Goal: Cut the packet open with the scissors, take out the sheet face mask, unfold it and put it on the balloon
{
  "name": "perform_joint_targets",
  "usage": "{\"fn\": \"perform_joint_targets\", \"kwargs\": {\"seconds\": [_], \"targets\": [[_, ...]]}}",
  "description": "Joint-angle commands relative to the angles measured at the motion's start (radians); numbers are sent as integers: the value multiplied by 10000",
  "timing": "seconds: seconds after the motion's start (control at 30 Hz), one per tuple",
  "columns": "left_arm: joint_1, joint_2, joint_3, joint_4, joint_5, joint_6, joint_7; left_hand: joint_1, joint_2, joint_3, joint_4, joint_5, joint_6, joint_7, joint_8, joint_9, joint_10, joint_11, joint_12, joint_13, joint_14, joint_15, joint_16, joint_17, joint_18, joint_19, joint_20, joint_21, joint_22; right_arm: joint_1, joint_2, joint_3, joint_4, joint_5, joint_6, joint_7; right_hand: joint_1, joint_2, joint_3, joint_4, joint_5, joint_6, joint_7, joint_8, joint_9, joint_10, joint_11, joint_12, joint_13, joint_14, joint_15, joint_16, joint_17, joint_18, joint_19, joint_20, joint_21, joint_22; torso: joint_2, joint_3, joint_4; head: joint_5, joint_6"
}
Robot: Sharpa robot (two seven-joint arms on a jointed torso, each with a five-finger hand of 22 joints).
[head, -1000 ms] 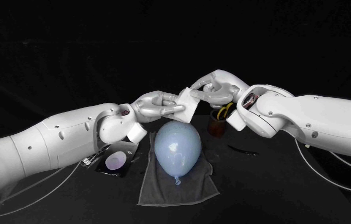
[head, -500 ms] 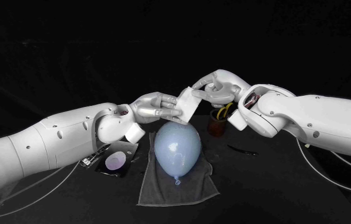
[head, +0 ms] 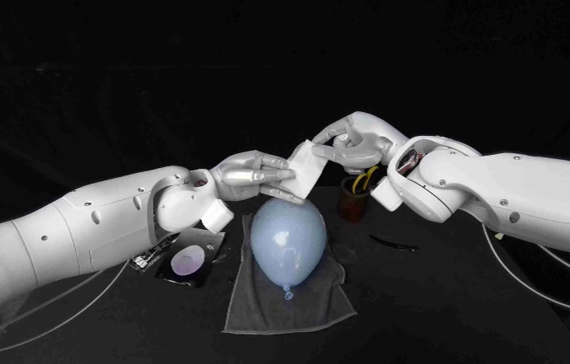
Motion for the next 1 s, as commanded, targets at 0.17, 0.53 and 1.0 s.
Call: {"fn": "perform_joint_targets", "kwargs": {"seconds": [0.17,0.53,1.0], "targets": [[5,43,11,7,148,-90,-204,-116,424,6,198,-13,266,321,278,137,325,-177,79,28,357,-115,54,84,143,224,37,12,15,10,-5,9,84,-85,130,62,62,31,58,-4,47,135,-34,745,1212,147,-34,27,875,822,-59,47,1375,97,23,-34,31,17,-2,-1,0,25,-14],[5,32,11,-13,-101,-135,-165,13,643,120,49,-14,623,79,624,333,610,-334,57,17,519,-220,80,143,140,393,-9,32,6,15,-5,9,-79,0,-58,49,60,85,84,41,48,-14,6,716,1291,104,-3,-77,826,807,-37,19,1310,117,-34,-20,-78,-40,-7,1,-3,8,3],[5,-13,11,8,-43,-140,-165,-130,191,-254,-26,-16,493,192,714,436,554,-262,-25,0,343,-149,-86,138,127,296,39,-109,-17,17,37,7,-198,-329,-103,-234,61,84,84,41,47,-23,8,715,1300,122,-1,-10,862,814,-34,32,1344,113,-23,-18,-58,-24,-5,0,-2,-19,16]]}}
